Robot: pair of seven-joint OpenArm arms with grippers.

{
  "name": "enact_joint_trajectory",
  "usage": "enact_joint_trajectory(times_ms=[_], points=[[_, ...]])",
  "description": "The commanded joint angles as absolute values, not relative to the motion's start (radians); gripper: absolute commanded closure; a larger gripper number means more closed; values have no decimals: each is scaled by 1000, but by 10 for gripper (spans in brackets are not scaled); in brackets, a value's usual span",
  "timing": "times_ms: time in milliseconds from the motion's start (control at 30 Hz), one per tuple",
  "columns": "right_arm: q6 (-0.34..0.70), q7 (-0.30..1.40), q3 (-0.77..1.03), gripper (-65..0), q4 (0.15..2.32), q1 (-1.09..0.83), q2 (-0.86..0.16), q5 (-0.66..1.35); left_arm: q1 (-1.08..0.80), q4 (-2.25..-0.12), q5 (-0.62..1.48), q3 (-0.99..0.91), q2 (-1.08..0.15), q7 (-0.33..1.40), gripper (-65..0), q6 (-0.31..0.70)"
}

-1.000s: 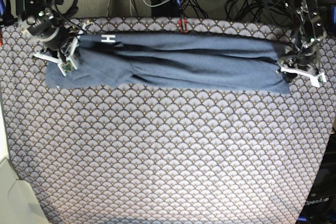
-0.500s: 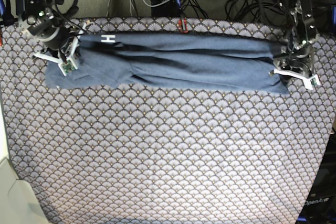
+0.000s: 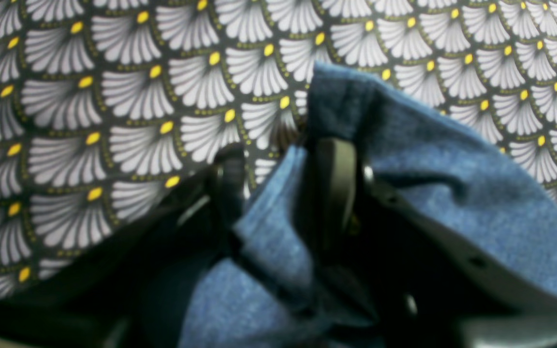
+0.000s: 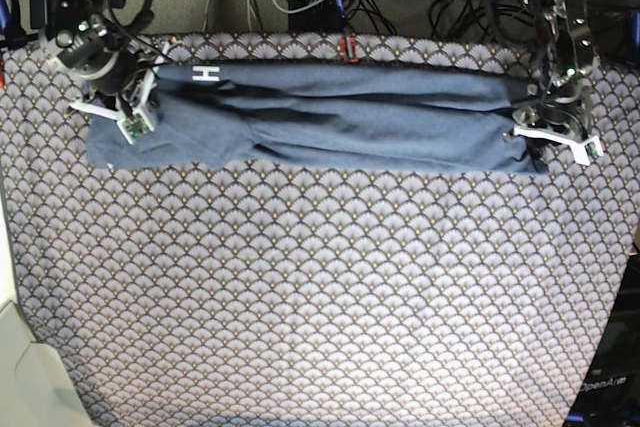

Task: Fold the T-shirt properly
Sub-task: 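Hold the strip end with the right gripper while the left gripper releases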

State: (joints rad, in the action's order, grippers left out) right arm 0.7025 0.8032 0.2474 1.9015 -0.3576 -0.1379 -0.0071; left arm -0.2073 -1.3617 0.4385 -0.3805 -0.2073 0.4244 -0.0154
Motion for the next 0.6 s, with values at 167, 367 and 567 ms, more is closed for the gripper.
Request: enact_joint_trajectory(times_ms=[167,367,567], points=[[698,794,248,0,1917,-337,-147,-1,-232,-1345,444,-360,-189,590,-126,7],[698,794,248,0,1917,-335,-147,-1,-232,-1346,444,-360,-193,590,-22,7],[698,794,248,0,1917,-335,-147,-1,-262,-1445,444,-358,-186,590,-3,7]])
